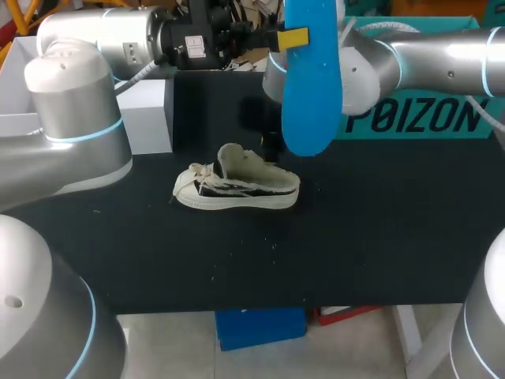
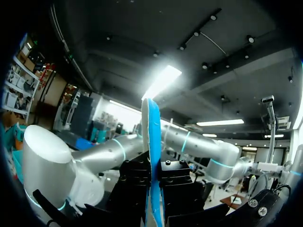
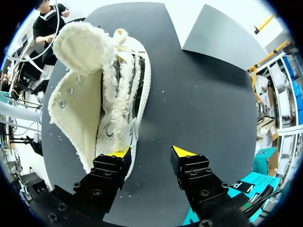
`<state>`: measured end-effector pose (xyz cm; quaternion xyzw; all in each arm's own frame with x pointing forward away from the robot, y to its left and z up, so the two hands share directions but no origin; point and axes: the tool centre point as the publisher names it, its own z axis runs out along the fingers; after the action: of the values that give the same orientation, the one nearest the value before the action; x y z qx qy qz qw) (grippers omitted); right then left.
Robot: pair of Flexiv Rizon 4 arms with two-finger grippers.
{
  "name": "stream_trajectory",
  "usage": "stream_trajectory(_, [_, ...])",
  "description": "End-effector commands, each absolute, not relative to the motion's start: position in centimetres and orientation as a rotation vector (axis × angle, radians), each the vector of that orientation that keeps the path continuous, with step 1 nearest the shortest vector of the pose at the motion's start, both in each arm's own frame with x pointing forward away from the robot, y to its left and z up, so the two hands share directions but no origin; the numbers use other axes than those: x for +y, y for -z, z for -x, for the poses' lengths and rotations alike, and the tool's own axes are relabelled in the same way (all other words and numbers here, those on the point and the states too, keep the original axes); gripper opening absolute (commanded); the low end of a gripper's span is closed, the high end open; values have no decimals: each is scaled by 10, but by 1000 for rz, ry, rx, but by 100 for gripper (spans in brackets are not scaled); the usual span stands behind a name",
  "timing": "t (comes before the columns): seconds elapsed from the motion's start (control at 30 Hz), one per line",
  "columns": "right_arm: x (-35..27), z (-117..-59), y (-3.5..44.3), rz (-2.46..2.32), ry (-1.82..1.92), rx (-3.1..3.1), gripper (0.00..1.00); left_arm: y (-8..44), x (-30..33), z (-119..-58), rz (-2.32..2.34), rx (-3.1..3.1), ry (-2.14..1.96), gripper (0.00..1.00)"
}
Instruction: Take the shoe out of the shoebox, open the shoe tongue, remove and reinsert the insole, then place the shoe into the shoebox
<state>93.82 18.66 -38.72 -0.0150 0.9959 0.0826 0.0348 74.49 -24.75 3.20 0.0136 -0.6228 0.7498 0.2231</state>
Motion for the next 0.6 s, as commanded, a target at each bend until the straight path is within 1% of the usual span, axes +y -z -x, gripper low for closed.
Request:
stream_trajectory(0.03, [194, -940, 388, 35, -106, 3076, 50, -31, -249, -745, -36, -1720, -2072, 0])
stream_trajectory(0.1, [195, -940, 388, 32, -107, 3080, 50, -31, -249, -745, -36, -1720, -2072, 0])
stream_trajectory(0.13, [196, -939, 388, 31, -106, 3081, 52, -31, -249, -745, -36, -1720, -2072, 0])
stream_trajectory(0.17, [196, -939, 388, 32, -105, 3081, 50, -31, -249, -745, -36, -1720, -2072, 0])
stream_trajectory(0.2, [195, -939, 387, 32, -101, 3082, 50, -31, -249, -745, -36, -1720, -2072, 0])
stream_trajectory(0.27, [190, -937, 386, 24, -92, 3083, 50, -31, -249, -745, -36, -1720, -2072, 0])
stream_trajectory(0.33, [183, -935, 384, 11, -73, 3081, 52, -31, -249, -745, -36, -1720, -2072, 0])
stream_trajectory(0.4, [175, -935, 382, -6, -62, 3080, 50, -31, -249, -745, -36, -1720, -2072, 0])
stream_trajectory(0.53, [163, -933, 376, -36, -53, 3071, 52, -31, -249, -745, -36, -1720, -2072, 0])
stream_trajectory(0.6, [158, -933, 374, -48, -50, 3067, 52, -31, -249, -745, -36, -1720, -2072, 0])
